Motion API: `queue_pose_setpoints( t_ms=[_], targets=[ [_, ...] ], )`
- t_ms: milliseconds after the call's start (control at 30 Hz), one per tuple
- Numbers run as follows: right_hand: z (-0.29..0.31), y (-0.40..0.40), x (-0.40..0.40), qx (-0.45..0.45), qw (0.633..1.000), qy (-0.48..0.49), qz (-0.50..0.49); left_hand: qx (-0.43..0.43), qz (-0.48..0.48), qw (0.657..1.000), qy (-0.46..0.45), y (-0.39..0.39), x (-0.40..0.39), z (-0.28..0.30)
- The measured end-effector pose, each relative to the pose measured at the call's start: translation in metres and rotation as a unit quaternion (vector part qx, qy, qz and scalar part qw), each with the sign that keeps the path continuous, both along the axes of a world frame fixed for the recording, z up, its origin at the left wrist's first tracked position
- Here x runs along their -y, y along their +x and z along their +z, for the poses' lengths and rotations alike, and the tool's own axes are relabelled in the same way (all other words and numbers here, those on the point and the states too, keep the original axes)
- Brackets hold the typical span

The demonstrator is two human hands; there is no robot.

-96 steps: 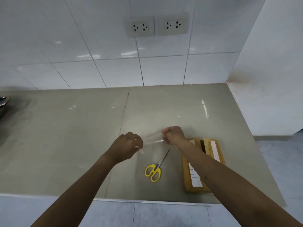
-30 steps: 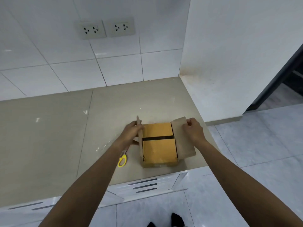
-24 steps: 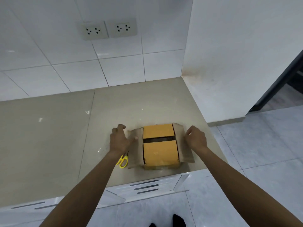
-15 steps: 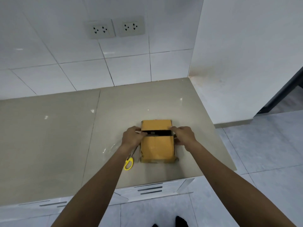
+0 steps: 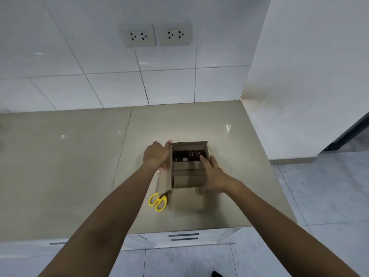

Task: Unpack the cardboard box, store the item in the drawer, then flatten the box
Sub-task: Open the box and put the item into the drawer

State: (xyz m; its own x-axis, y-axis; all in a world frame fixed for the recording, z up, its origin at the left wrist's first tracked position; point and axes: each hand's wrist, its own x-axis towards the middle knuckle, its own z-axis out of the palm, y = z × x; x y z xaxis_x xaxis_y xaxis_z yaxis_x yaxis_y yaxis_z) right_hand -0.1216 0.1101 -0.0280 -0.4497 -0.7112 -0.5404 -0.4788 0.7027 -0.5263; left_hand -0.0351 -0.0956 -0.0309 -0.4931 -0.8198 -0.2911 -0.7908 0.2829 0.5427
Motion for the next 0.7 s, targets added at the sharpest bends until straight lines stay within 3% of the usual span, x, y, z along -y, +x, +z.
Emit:
queue_pose_setpoints(
  t_ms=[133, 233, 333, 400, 533, 600, 700],
  targets=[
    [-0.011, 0.005, -0.005, -0.065, 0.997, -0.042, -0.007, -0.001, -0.065, 0.994, -0.086, 0.000, -0.016, 0.012],
    [-0.014, 0.005, -0.007, -0.077, 0.996, -0.050, -0.012, -0.001, -0.157, 0.970, -0.187, 0.025, -0.043, 0.014],
    [-0.015, 0.007, -0.005, -0.102, 0.994, -0.045, -0.009, -0.057, -0.348, 0.899, -0.260, 0.049, -0.063, 0.011],
    [-0.013, 0.006, -0.003, -0.126, 0.992, -0.020, 0.004, -0.070, -0.419, 0.850, -0.311, 0.044, -0.055, 0.007],
    [-0.005, 0.004, 0.002, -0.197, 0.979, 0.043, 0.040, 0.018, -0.368, 0.902, -0.225, 0.004, -0.016, 0.000],
    [-0.003, 0.004, 0.005, -0.220, 0.973, 0.051, 0.049, 0.077, -0.372, 0.910, -0.164, -0.009, -0.002, -0.010],
    [-0.004, 0.005, 0.007, -0.245, 0.967, 0.044, 0.050, 0.059, -0.340, 0.935, -0.079, -0.019, 0.002, -0.023]
  ],
)
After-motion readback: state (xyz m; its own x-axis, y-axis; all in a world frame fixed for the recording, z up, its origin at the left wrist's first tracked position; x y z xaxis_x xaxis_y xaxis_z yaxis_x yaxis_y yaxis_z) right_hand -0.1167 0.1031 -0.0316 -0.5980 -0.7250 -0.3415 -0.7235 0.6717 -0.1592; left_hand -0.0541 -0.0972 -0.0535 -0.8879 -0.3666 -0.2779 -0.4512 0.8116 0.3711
